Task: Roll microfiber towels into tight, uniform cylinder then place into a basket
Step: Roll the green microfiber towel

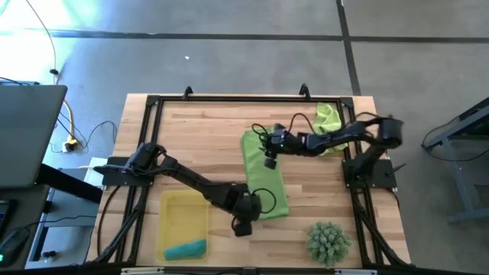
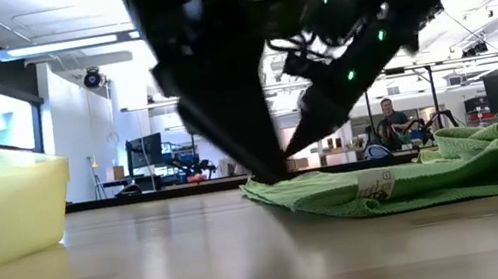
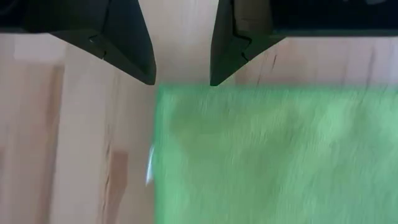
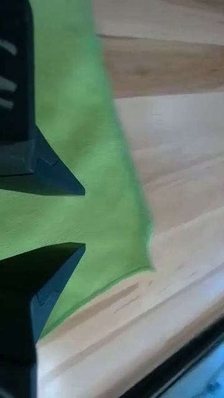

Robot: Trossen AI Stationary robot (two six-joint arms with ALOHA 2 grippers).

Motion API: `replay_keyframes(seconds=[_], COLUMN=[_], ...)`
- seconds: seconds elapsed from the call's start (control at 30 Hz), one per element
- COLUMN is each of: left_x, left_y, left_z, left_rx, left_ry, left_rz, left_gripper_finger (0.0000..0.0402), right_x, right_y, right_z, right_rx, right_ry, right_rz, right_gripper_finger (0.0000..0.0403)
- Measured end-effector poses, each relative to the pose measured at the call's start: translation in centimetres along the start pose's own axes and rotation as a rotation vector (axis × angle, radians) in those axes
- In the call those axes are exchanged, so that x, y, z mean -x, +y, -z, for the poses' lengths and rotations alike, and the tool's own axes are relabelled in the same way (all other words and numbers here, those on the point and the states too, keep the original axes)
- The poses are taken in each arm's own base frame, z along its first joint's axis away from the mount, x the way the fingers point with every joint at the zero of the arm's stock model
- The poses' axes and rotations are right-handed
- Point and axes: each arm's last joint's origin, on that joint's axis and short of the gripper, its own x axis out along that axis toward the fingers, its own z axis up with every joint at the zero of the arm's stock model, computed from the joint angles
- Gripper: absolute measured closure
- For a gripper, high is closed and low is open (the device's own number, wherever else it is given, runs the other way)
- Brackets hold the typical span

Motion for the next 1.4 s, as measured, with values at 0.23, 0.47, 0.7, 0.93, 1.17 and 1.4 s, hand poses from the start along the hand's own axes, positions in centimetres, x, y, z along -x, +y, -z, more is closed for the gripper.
replay_keyframes(seconds=[0.23, 0.47, 0.7, 0.93, 1.17, 1.4], left_x=[0.4, 0.4, 0.4, 0.3, -0.7, -2.0], left_y=[-0.9, -1.4, -1.1, -1.0, -1.4, -1.2], left_z=[1.9, 2.2, 2.0, 1.6, 1.2, 0.8], left_rx=[-0.157, -0.245, -0.265, -0.441, -0.706, -0.741], left_ry=[0.14, 0.092, 0.052, 0.047, 0.007, -0.027], left_rz=[-0.051, -0.12, -0.216, -0.19, -0.178, -0.195], left_gripper_finger=[0.0259, 0.0259, 0.0259, 0.0259, 0.0259, 0.0259], right_x=[7.8, 14.6, 15.3, 13.9, 11.9, 9.8], right_y=[0.9, 3.6, 7.4, 9.8, 11.8, 13.2], right_z=[-1.2, 0.1, 3.3, 5.2, 6.8, 7.4], right_rx=[0.148, 0.24, 0.437, 0.462, 0.76, 0.786], right_ry=[0.23, 0.138, 0.005, 0.077, 0.08, 0.037], right_rz=[-0.253, -0.575, -0.55, -0.634, -0.647, -0.614], right_gripper_finger=[0.0277, 0.0277, 0.0263, 0.0185, 0.0181, 0.021])
